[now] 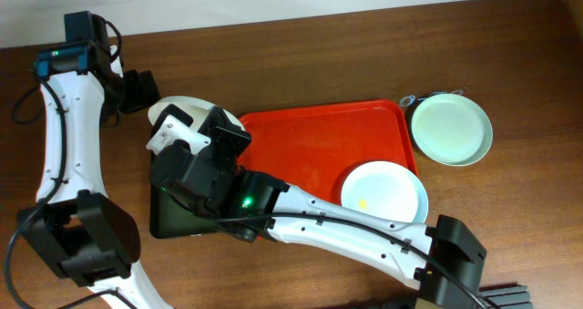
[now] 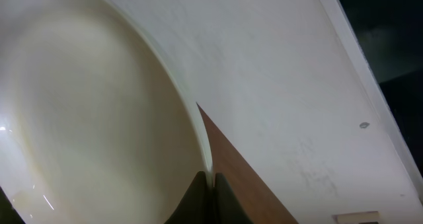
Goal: Clean dirty plates on tray and stack at the side
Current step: 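Carry the white plate right and stack it on the pale green plate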
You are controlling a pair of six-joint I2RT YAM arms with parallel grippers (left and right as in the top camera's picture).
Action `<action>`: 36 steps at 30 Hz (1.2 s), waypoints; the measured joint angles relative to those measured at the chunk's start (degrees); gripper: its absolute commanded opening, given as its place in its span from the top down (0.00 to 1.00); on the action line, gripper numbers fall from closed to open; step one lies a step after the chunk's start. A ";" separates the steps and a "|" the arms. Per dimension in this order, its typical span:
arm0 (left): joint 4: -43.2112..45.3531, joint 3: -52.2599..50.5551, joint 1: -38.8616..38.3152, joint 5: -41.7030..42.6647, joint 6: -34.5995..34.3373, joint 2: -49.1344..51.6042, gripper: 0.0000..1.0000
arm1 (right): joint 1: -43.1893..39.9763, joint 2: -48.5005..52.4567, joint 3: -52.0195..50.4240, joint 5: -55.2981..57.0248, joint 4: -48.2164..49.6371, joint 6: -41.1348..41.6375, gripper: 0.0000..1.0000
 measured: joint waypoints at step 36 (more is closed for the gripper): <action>0.00 0.00 0.00 -0.02 0.00 0.00 0.01 | -34.58 -1.38 0.26 -47.58 -29.14 50.82 0.96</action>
